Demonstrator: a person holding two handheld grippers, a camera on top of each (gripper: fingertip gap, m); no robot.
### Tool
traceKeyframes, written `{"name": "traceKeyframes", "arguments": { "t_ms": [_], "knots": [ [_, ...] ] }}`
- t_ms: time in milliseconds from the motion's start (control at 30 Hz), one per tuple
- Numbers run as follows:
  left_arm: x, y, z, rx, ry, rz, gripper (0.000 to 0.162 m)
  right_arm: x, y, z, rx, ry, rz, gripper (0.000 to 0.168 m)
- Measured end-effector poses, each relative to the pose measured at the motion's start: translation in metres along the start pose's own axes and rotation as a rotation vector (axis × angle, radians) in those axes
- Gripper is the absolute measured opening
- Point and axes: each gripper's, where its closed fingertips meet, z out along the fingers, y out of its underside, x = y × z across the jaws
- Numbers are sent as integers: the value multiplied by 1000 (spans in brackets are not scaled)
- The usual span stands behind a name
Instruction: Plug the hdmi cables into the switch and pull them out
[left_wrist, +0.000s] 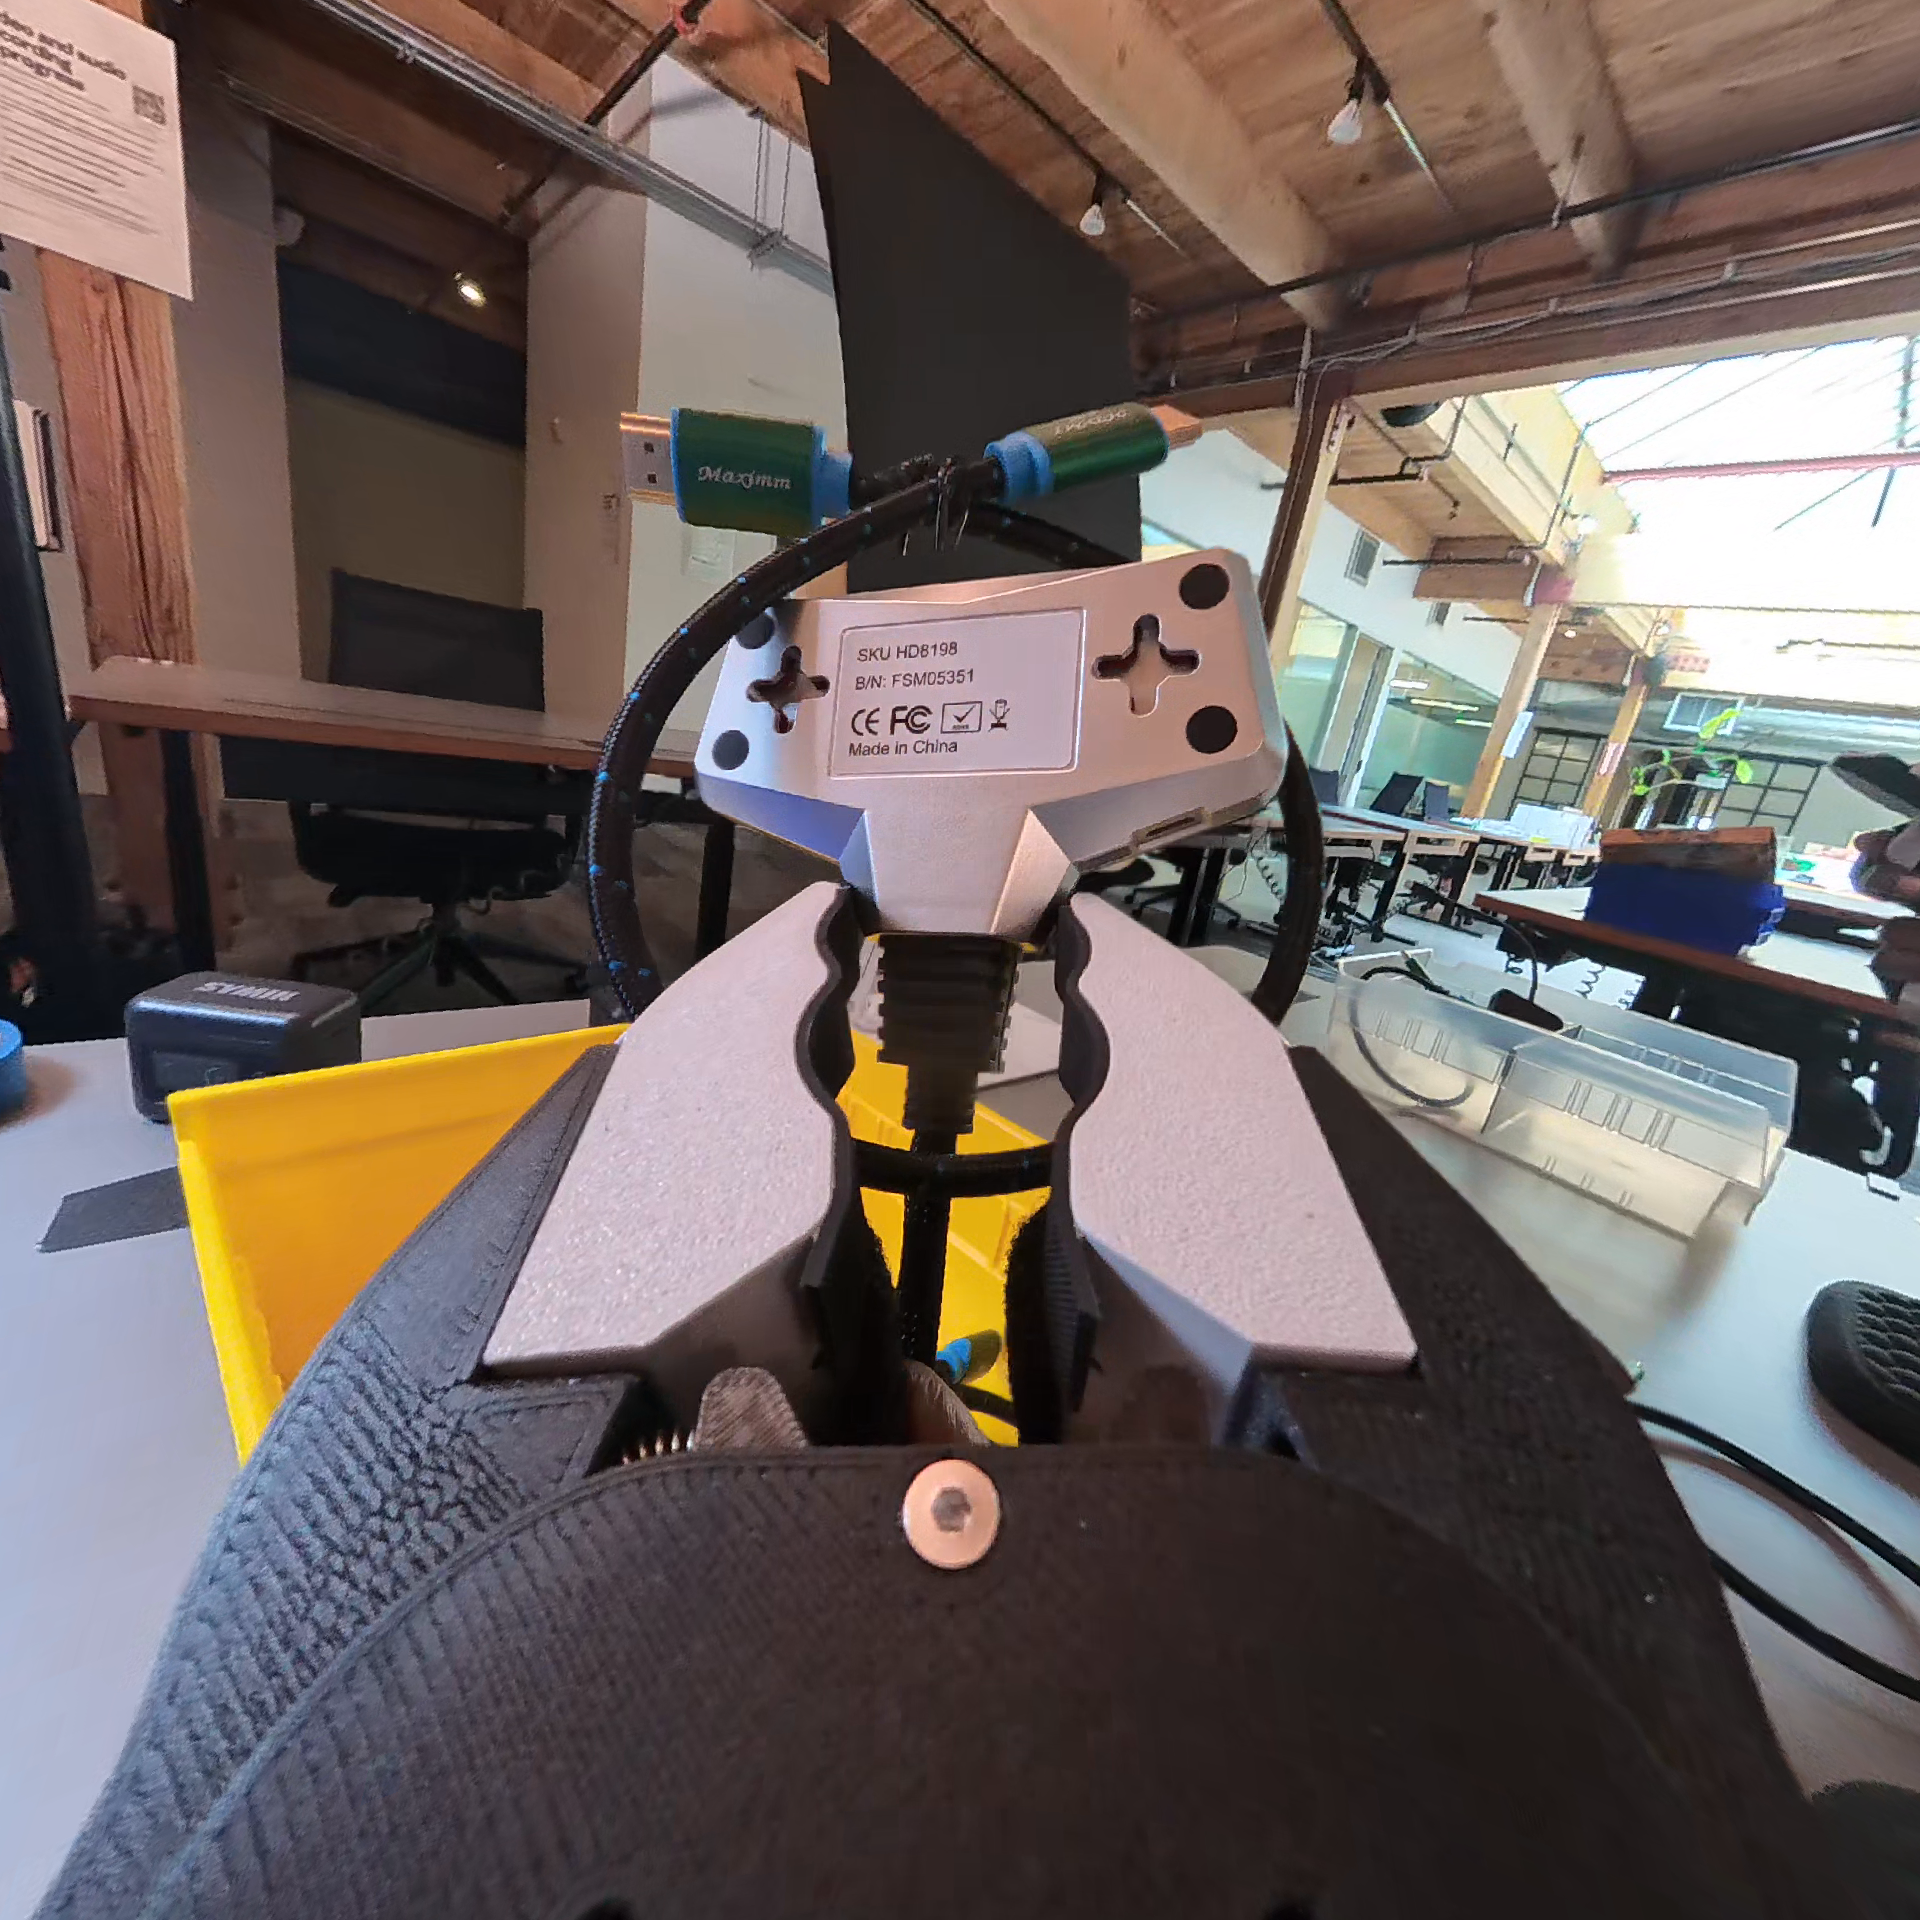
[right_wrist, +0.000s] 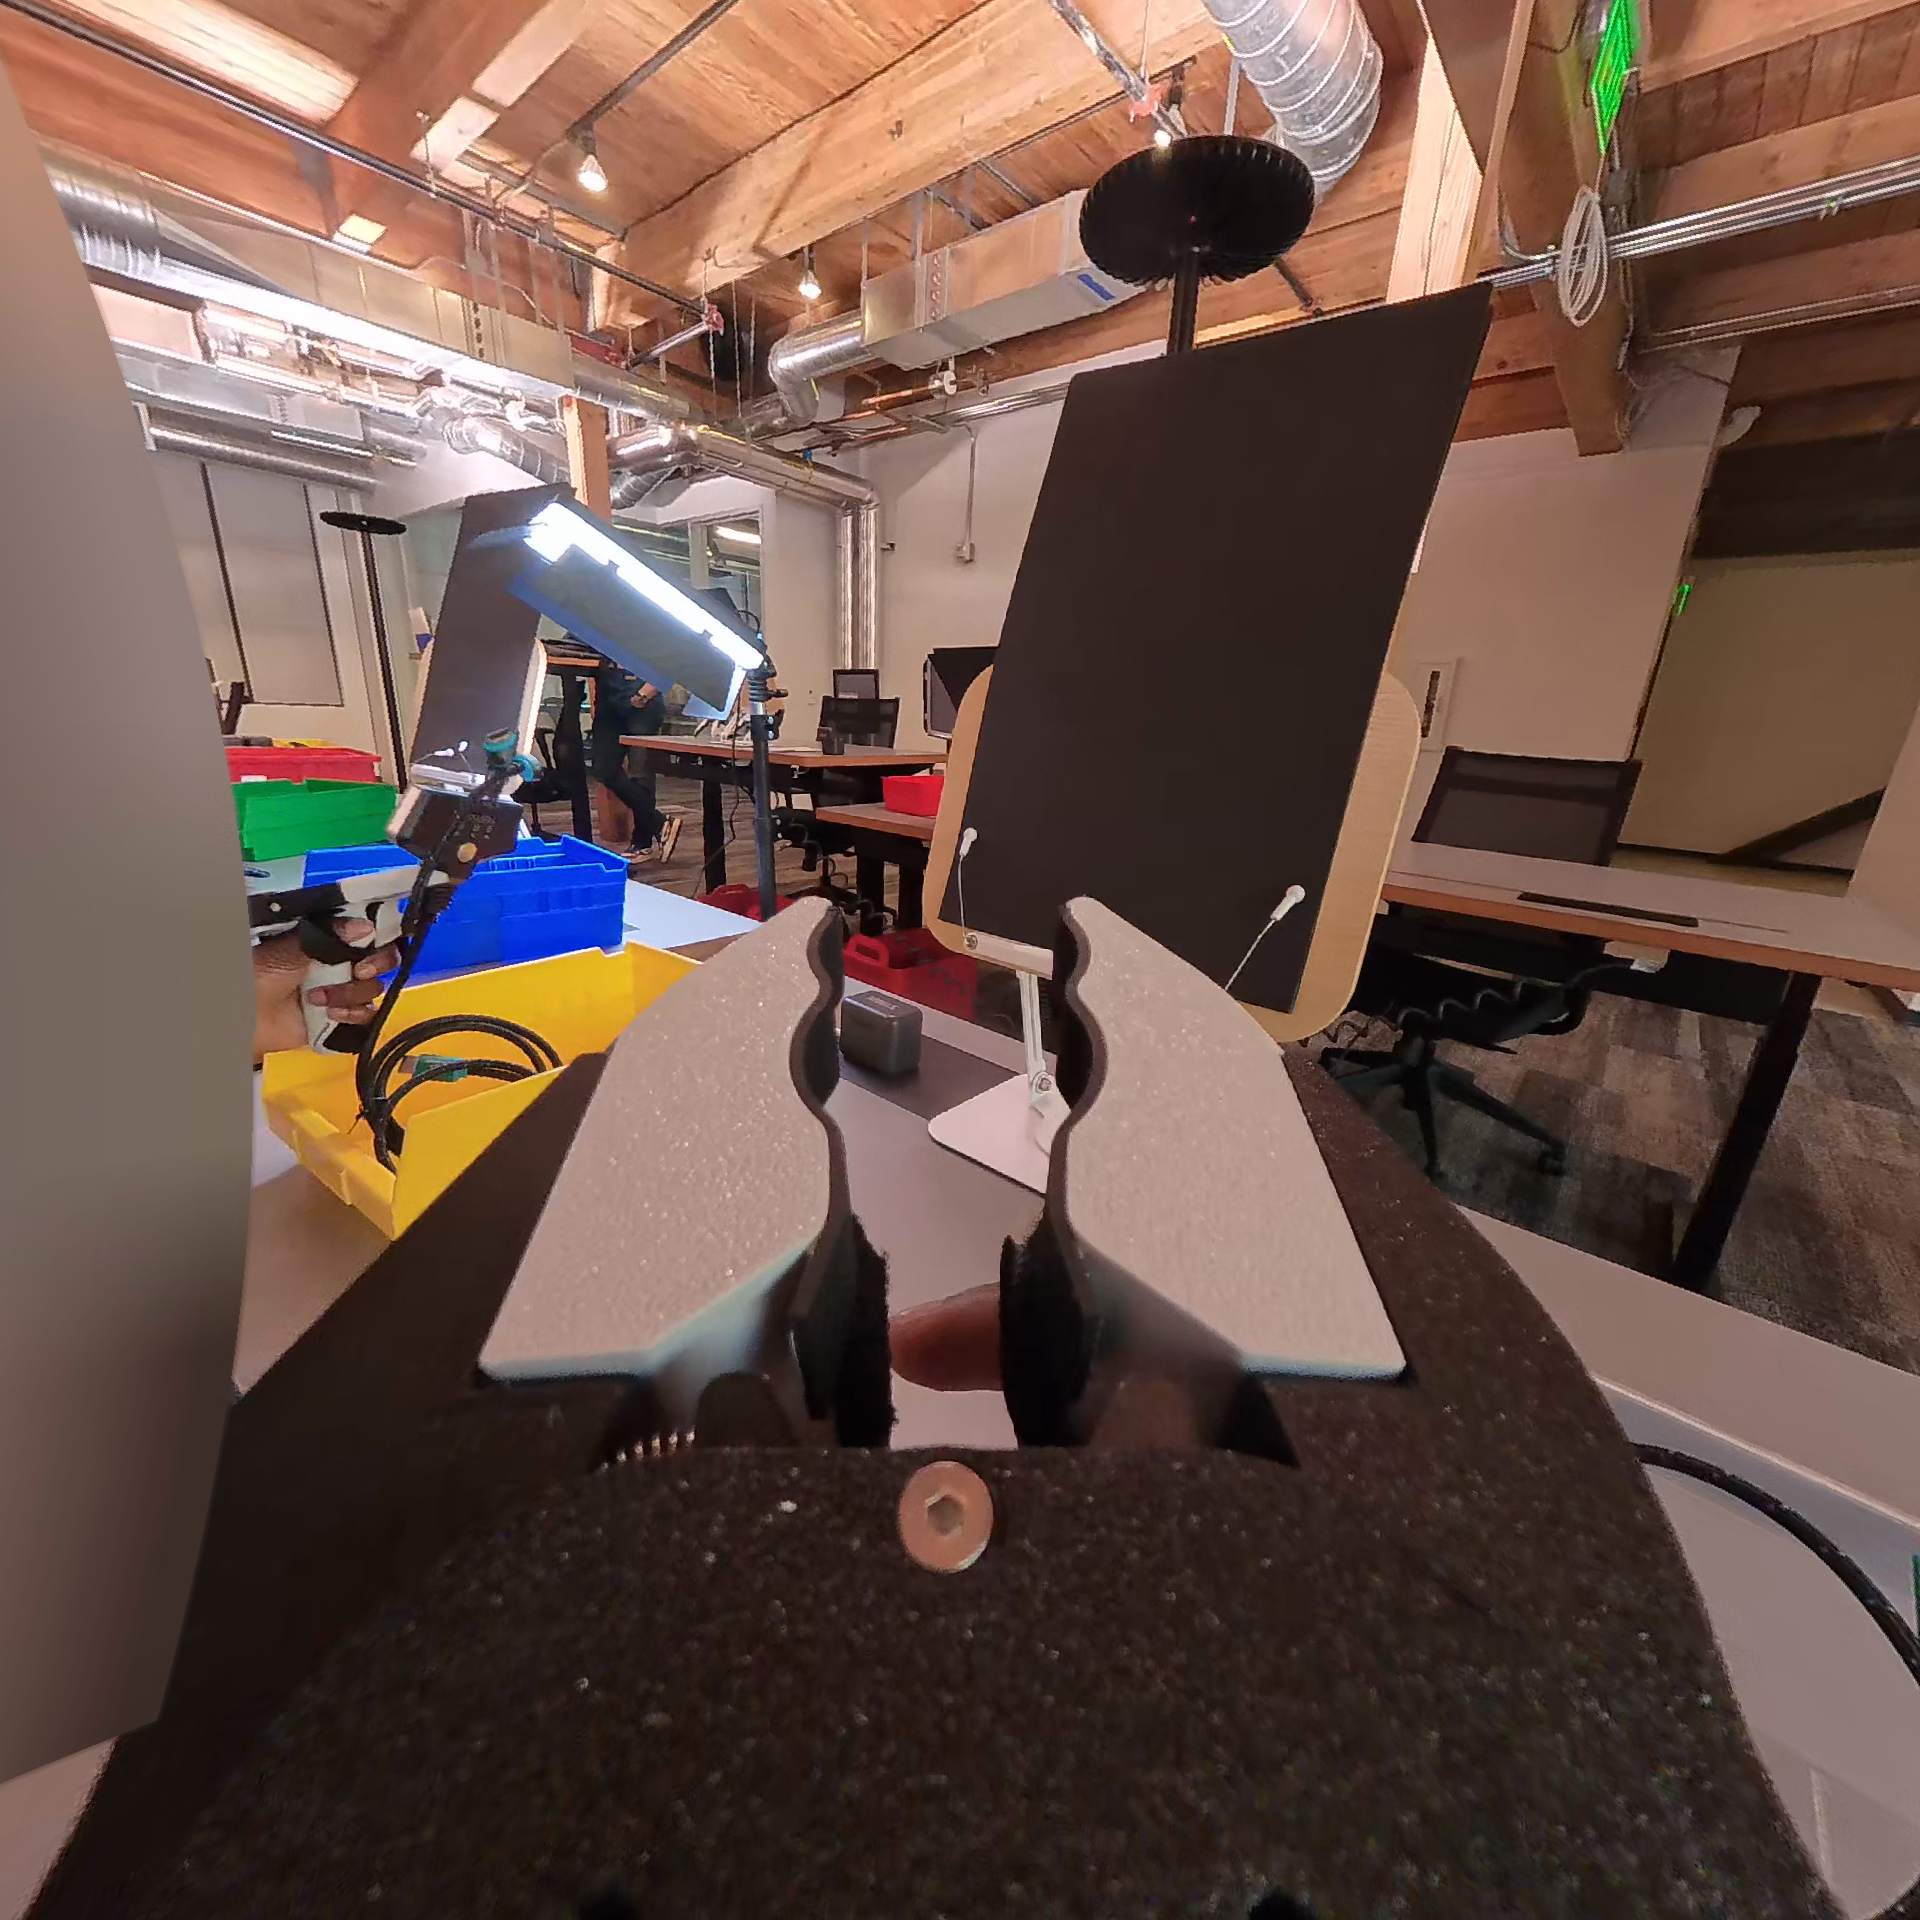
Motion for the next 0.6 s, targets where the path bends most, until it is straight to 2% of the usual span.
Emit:
{"name": "traceKeyframes", "arguments": {
  "t_ms": [200,467,600],
  "knots": [
    [2,-28,-5,102,30,-36,36,2,1,-3,1,17,0,37],
    [10,-61,3,56,13,112,36,5,11,-6,-18,26,5,37],
    [1,-60,15,-31,-37,183,36,5,12,-7,-20,26,2,37]
  ]
}}
